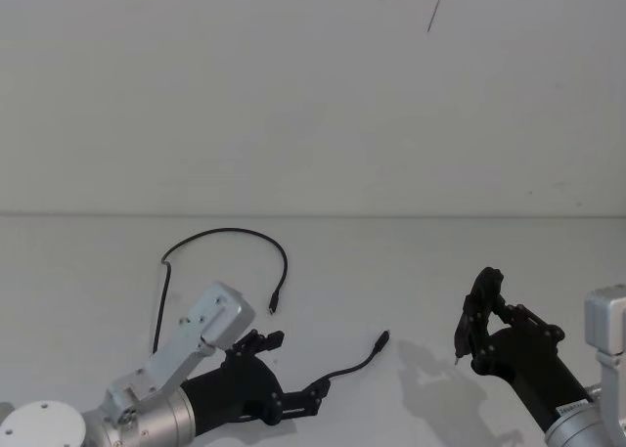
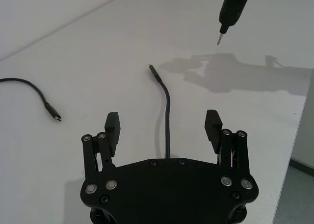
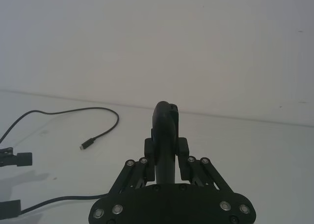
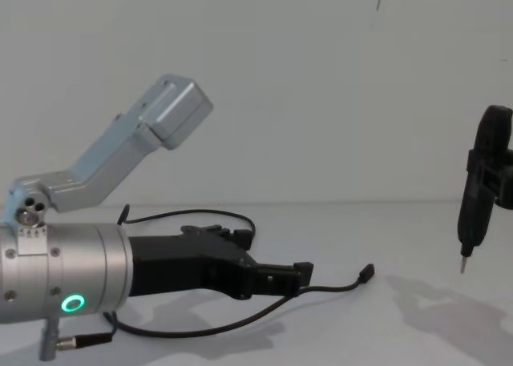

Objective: Pick up the data cable with the one hand.

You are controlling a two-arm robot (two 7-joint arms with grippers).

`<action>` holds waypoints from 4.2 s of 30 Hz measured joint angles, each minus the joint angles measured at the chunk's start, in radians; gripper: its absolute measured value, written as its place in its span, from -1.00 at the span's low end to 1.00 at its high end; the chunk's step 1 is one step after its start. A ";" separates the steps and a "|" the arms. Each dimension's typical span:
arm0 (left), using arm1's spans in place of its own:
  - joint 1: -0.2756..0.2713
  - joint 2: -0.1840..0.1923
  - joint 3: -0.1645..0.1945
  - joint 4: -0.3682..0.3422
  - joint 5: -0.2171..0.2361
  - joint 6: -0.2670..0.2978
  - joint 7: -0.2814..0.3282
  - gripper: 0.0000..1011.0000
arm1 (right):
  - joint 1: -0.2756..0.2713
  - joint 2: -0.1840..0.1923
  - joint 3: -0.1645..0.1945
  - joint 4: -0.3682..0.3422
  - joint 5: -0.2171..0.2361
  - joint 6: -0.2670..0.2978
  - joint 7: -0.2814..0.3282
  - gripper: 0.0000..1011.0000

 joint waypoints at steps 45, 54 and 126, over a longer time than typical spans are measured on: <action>-0.104 -0.100 0.077 0.224 0.030 -0.057 -0.084 0.56 | 0.000 0.000 0.000 0.000 0.000 0.000 0.000 -0.47; -0.109 -0.110 0.078 0.238 0.033 -0.065 -0.089 0.02 | 0.000 0.000 0.000 0.000 0.000 0.000 0.000 -0.47; 0.017 0.151 -0.010 -0.126 -0.102 -0.067 -0.197 -0.90 | 0.000 -0.008 0.005 -0.010 0.009 0.002 0.005 -0.47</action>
